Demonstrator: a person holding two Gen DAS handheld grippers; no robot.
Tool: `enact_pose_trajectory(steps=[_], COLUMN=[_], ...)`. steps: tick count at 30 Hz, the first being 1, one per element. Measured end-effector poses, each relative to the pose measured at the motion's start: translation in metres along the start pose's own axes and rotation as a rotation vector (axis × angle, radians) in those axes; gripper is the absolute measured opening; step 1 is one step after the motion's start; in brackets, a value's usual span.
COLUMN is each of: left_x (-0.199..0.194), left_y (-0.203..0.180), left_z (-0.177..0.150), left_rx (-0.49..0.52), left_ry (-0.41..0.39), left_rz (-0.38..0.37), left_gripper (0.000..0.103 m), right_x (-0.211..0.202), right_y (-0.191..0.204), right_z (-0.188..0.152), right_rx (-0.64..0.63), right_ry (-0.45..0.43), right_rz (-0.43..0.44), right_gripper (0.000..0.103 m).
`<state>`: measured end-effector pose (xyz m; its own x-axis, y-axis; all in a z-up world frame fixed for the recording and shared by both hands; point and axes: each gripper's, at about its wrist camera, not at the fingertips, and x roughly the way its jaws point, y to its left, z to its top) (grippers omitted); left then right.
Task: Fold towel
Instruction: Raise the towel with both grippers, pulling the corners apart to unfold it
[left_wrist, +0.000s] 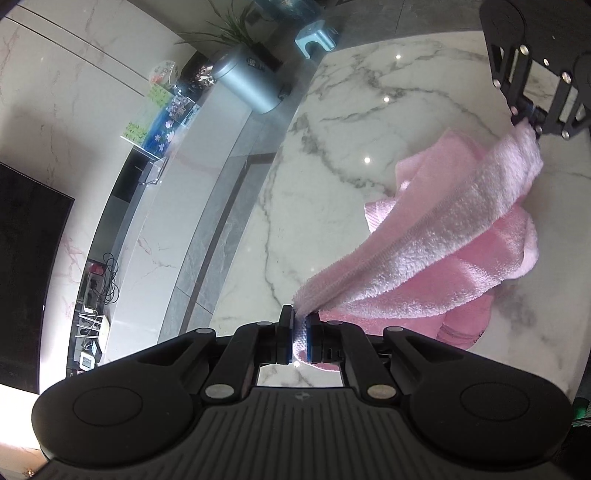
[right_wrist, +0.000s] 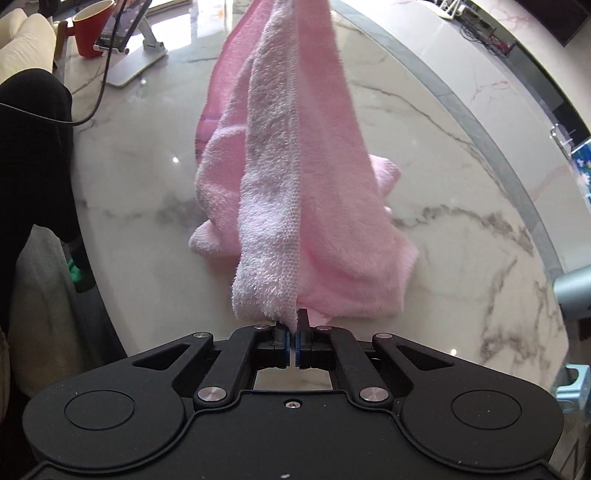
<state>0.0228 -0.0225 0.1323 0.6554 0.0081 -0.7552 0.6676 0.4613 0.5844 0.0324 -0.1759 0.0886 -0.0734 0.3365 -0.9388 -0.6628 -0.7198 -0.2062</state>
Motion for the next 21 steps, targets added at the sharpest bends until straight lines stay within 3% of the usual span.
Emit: enact_pose_trajectory(steps=[13,21], left_x=[0.018,0.011], left_y=[-0.032,-0.013], left_z=[0.036,0.051], left_rx=[-0.091,-0.117], left_ry=[-0.05,-0.043], left_rz=[-0.075,-0.023], left_gripper=[0.005,0.005], right_x=[-0.049,-0.084], right_y=[-0.063,-0.1], right_z=[-0.05,-0.045], right_rx=[0.173,0.205], right_ry=[0.035,0.012], right_rz=[-0.134,-0.258], right_gripper=[0.001,0.001])
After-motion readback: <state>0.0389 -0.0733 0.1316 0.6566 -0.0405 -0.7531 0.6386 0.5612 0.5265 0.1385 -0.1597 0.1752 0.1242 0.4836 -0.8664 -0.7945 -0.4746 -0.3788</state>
